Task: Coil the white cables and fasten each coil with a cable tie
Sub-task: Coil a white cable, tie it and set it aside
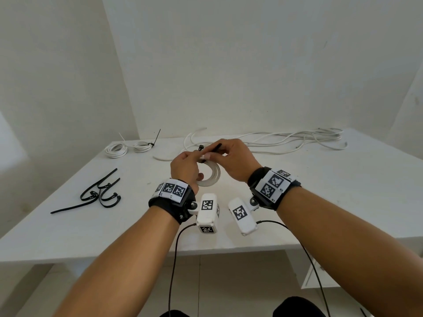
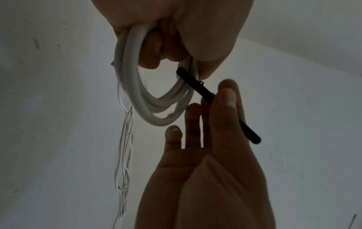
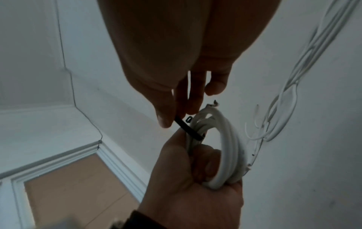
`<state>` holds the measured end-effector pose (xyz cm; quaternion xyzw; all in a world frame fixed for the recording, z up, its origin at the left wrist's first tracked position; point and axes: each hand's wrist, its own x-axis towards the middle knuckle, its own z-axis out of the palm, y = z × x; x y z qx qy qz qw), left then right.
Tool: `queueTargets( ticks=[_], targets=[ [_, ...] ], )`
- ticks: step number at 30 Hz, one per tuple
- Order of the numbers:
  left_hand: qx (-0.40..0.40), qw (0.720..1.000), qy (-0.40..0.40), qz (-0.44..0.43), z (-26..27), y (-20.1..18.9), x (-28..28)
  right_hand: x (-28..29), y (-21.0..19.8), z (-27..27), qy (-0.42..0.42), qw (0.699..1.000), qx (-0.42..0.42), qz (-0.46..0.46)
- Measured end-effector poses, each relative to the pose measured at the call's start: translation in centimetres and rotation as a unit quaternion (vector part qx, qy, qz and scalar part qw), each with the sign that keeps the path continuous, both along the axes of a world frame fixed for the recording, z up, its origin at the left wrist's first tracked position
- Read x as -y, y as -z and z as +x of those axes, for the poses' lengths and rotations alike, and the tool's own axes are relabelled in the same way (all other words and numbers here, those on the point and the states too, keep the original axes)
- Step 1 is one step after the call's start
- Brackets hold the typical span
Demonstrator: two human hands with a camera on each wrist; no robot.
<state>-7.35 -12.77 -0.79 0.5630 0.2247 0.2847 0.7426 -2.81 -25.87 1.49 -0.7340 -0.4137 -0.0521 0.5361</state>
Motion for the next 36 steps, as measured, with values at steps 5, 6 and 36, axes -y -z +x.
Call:
queueTargets(
  ticks=[5,6,36],
  targets=[
    [0.006,0.999,0.045,0.019,-0.1,0.6,0.6,-0.2,-0.6,0.6,0.084,0.996,-0.026,-0.009],
    [0.005,0.998,0.052,0.022,-0.2,0.7,0.6,-0.2,-0.8,0.6,0.089,0.995,-0.02,-0.029],
    [0.048,0.995,0.059,-0.07,1.2,0.6,3.1,1.4,-2.2,-0.2,0.015,0.953,-0.252,0.17]
  ],
)
